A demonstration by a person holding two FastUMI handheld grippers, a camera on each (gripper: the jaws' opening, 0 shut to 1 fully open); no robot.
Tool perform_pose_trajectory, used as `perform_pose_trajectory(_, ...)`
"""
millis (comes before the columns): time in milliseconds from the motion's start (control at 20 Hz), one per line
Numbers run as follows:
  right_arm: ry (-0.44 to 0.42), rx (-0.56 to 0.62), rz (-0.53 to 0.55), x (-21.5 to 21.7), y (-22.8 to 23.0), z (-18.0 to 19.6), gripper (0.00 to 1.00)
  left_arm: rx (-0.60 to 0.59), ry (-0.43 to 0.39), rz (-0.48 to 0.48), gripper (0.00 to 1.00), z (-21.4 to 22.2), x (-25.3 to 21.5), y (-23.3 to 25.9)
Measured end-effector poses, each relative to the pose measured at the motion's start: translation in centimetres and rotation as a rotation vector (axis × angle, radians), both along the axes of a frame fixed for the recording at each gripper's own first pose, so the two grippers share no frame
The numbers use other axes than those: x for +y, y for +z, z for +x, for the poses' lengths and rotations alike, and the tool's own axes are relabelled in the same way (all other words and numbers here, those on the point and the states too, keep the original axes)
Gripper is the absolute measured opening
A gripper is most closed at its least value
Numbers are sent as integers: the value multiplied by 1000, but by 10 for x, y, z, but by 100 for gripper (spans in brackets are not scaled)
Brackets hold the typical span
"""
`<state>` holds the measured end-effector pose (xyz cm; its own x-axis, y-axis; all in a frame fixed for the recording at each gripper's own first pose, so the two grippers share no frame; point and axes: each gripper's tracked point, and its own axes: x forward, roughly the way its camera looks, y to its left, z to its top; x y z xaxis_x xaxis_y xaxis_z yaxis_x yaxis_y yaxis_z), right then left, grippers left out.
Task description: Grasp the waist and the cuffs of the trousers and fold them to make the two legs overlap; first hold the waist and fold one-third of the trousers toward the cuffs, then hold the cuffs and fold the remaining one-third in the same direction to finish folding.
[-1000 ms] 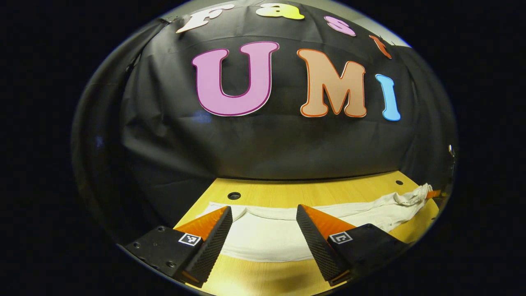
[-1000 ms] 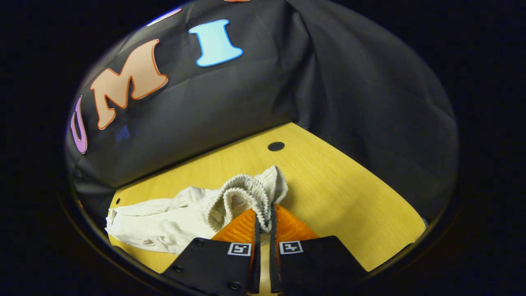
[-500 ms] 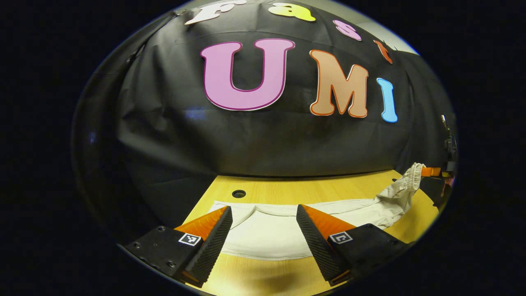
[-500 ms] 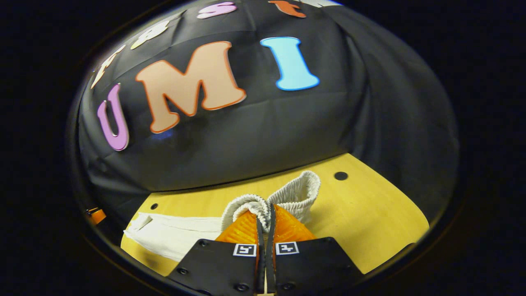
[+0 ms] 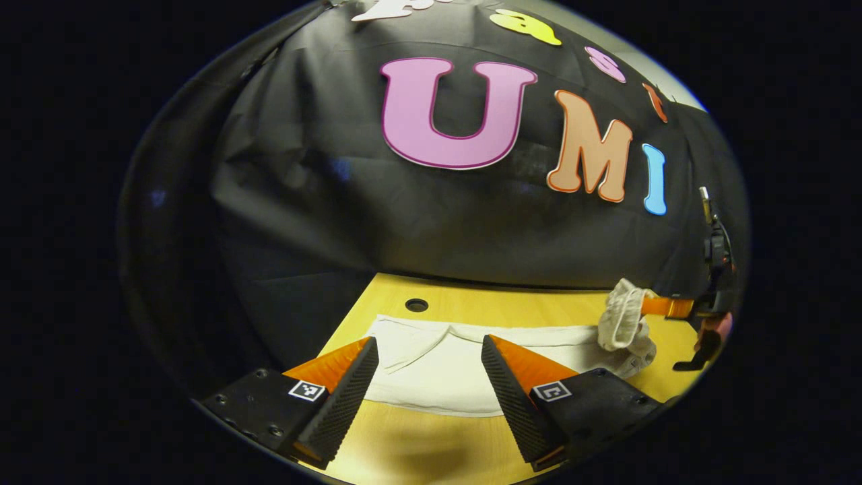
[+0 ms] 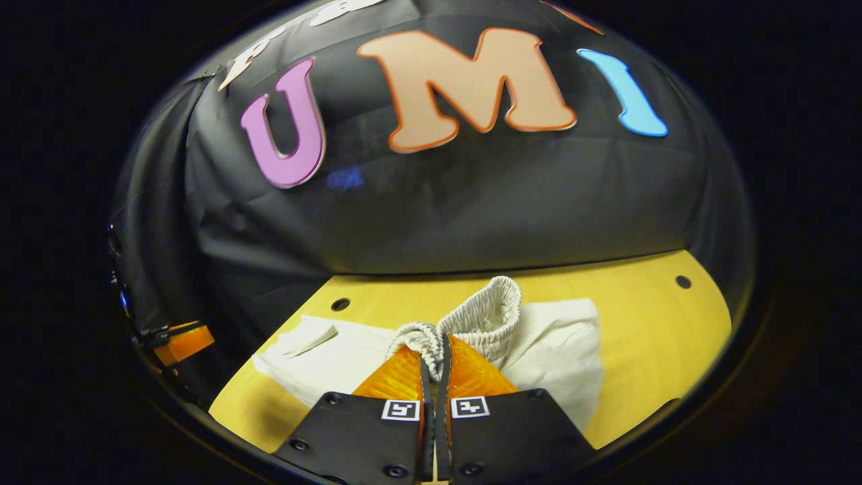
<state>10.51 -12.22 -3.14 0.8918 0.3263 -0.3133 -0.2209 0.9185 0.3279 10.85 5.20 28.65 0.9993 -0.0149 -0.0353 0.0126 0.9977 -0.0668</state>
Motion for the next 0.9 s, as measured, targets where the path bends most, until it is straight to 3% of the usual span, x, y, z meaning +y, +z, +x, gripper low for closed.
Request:
perform_pose_trajectory(150, 70, 44, -35, -14, 23, -6, 4, 20, 7, -41, 95, 6, 19, -15)
perform_pose_trajectory(300, 119, 67, -48, -29, 52, -15, 13, 66, 15, -70, 95, 18, 40, -39)
perform_pose_trajectory(350, 142, 78, -33, -34, 66, -20, 37, 83, 18, -76, 95, 23, 46, -47)
perform_pose_trajectory(400, 148, 84, -26, -36, 64, -21, 51, 97, 20, -77, 95, 28, 54, -54)
perform_pose_trajectory(500, 121, 66, -57, -47, 65, -27, 89, 124, 28, -76, 95, 40, 66, -67)
perform_pose_trajectory(550, 112, 57, -71, -43, 62, -26, 98, 142, 29, -71, 95, 47, 70, -74)
perform_pose_trajectory(650, 85, 59, -82, -46, 64, -27, 93, 174, 20, -61, 95, 60, 77, -90)
perform_pose_trajectory(700, 70, 59, -80, -51, 66, -29, 97, 195, 17, -56, 95, 65, 80, -98)
perform_pose_trajectory(850, 20, 62, -82, -70, 70, -38, 93, 250, 24, -26, 96, 79, 88, -120)
perform_pose_trajectory(900, 3, 64, -92, -79, 70, -43, 97, 262, 27, -16, 96, 87, 90, -125)
